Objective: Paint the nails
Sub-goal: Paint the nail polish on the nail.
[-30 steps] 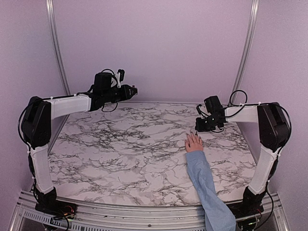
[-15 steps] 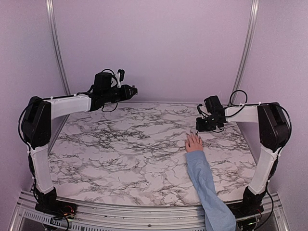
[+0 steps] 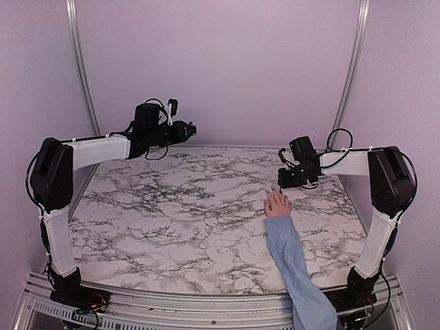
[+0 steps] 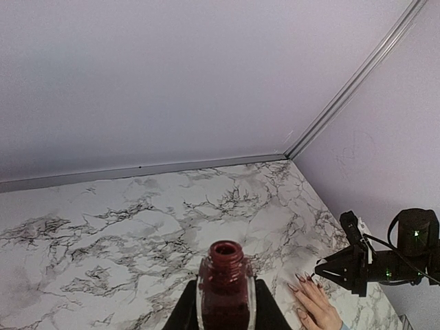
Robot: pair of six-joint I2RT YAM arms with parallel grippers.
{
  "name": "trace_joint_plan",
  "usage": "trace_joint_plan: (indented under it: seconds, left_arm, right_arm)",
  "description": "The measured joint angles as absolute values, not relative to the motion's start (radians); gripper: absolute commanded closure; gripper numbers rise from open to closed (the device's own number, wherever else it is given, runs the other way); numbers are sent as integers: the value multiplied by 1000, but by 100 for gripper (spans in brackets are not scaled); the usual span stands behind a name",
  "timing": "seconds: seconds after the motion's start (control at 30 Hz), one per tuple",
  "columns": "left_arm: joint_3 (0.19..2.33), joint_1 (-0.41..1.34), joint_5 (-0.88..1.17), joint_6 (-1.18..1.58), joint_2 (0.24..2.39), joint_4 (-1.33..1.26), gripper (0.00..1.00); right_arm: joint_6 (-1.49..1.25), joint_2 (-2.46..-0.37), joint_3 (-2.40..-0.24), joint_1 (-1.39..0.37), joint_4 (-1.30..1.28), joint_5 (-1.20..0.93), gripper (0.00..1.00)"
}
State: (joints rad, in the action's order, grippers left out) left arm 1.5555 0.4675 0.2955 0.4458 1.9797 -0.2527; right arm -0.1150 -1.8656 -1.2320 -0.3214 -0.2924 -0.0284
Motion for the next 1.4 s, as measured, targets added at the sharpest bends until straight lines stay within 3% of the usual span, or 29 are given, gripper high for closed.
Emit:
trace_joint_plan:
  seconds: [1.4]
  left_arm:
    - [1555,467,298,446,1980,-264,100]
  right_arm:
    - [-66,-1866,-1232,-327,-298,-15,100]
